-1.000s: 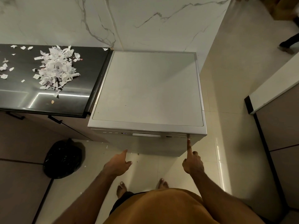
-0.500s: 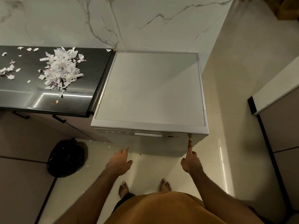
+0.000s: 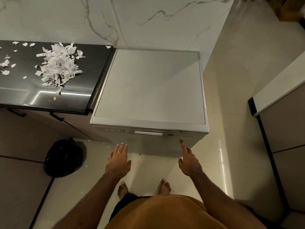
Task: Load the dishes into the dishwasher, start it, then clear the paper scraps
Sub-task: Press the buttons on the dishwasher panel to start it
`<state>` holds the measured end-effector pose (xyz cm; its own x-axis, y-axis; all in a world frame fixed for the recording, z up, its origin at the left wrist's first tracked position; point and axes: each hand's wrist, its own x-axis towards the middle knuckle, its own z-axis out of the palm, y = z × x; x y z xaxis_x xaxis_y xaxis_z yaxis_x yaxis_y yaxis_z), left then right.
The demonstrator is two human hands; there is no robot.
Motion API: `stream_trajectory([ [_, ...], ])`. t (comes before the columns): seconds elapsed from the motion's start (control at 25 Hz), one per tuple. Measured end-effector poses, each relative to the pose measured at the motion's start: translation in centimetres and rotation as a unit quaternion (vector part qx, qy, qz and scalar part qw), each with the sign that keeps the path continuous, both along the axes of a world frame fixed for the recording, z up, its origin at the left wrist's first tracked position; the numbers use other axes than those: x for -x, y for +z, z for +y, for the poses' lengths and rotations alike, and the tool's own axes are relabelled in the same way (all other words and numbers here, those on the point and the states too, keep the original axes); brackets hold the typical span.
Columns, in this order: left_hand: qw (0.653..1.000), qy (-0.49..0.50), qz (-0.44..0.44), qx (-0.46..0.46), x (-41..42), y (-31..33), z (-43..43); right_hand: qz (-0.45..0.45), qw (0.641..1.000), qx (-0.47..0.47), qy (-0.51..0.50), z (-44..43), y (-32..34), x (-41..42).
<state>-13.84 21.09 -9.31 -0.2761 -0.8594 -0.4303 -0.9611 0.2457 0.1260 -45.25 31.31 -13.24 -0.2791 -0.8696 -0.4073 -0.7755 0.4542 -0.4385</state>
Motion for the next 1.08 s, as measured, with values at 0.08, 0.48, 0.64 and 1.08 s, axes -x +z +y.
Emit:
stream_trajectory([
  [0.08, 1.000, -0.007, -0.009, 0.010, -0.1, 0.2, 0.1, 0.002, 1.000, 0.011, 0.017, -0.2, 0.2, -0.5],
  [0.48, 0.999, 0.018, -0.037, 0.030, -1.3, 0.1, 1.2, 0.013, 0.997, 0.026, 0.073, -1.7, 0.7, -2.8],
  [0.64, 0.998, 0.039, -0.029, 0.036, -2.5, 0.4, 1.5, 0.015, 0.993, 0.033, 0.112, -2.9, 1.2, -4.5],
  [1.08, 0.993, 0.107, -0.028, 0.046, -10.0, 1.4, 1.7, 0.017, 0.974, 0.047, 0.219, -7.8, 2.1, -13.7],
])
